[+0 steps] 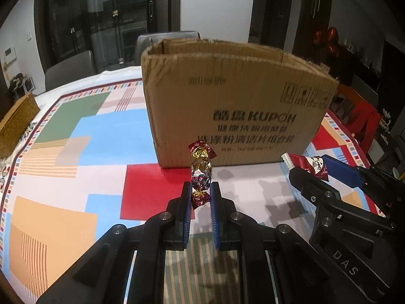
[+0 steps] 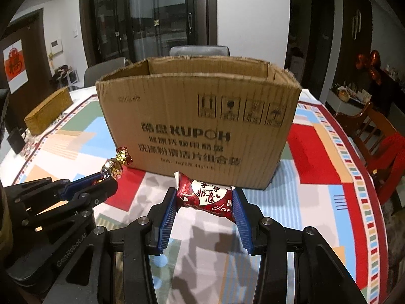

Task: Organize snacks
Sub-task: 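Lift and carry the gold chocolates and red packet over the box with both tools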

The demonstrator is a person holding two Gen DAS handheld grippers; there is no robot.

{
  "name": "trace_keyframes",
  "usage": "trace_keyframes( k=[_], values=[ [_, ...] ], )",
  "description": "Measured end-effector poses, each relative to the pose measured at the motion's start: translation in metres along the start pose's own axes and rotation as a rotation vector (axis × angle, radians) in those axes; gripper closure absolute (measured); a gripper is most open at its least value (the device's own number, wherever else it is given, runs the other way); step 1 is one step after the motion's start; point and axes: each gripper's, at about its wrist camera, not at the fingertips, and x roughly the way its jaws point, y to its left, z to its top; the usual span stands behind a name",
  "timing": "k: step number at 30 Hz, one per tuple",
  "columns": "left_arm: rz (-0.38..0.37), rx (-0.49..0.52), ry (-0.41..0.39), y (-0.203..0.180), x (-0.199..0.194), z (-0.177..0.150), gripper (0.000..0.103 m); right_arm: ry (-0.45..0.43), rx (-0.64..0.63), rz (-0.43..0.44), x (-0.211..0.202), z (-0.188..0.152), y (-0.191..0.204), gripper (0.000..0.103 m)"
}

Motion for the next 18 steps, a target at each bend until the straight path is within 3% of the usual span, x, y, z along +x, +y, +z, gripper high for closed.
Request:
trace_keyframes(
  k=[18],
  values=[
    [0.006, 0.005, -0.081, -0.002, -0.037, 0.018, 0.088, -0.096, 0.017, -0.019, -0.037, 0.026, -0.005, 0.058]
  ],
)
